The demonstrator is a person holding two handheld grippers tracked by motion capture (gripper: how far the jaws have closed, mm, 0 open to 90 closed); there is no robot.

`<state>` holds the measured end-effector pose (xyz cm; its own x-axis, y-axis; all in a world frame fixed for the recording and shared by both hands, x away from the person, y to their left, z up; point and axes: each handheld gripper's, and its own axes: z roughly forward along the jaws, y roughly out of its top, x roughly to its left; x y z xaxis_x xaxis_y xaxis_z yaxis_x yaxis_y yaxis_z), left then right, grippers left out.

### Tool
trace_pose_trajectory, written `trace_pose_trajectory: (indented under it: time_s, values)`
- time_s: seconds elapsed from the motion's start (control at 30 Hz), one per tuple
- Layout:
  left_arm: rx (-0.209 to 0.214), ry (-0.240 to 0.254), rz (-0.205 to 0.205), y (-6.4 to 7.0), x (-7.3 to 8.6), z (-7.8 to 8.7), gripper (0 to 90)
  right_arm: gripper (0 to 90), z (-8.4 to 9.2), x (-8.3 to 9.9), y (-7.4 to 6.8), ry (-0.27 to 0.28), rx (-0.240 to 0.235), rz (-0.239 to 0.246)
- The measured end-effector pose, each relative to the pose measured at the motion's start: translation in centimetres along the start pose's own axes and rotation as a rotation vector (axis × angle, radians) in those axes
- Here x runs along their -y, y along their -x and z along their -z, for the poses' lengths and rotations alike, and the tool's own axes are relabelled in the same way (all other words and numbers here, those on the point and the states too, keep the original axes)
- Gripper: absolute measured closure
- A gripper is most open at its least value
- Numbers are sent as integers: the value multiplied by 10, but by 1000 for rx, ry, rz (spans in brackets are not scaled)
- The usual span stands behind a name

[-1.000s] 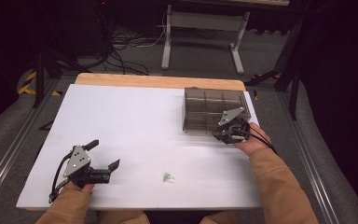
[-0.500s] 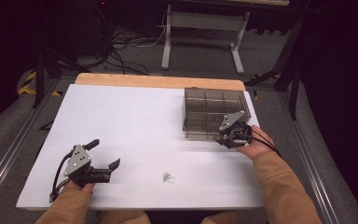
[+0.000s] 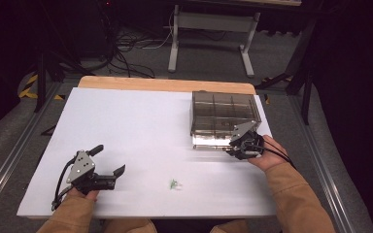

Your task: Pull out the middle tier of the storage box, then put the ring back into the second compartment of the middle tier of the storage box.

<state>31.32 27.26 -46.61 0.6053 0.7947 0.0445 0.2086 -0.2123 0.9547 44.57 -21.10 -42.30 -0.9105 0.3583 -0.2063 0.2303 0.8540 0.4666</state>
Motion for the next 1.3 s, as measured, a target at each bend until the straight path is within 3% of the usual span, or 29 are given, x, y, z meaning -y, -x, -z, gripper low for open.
trace_pose_trajectory:
  time_s: [0.33,0.47,0.67,0.77,0.93,1.3]
  values:
    - [0,0,0,0,0,0,3,634,1,2,-2,14,0,1]
    - [0,0,0,0,0,0,3,588,2,2,-3,22,2,3]
    - [-1,0,2,0,0,0,3,405,12,0,-8,92,10,-8]
    - [-1,1,2,0,0,0,3,366,14,-1,-10,115,22,-21]
    - [0,1,1,0,0,0,3,225,21,-6,-19,203,46,-46]
    - [-5,6,4,-1,-1,-2,3,108,31,-15,-40,339,49,-75]
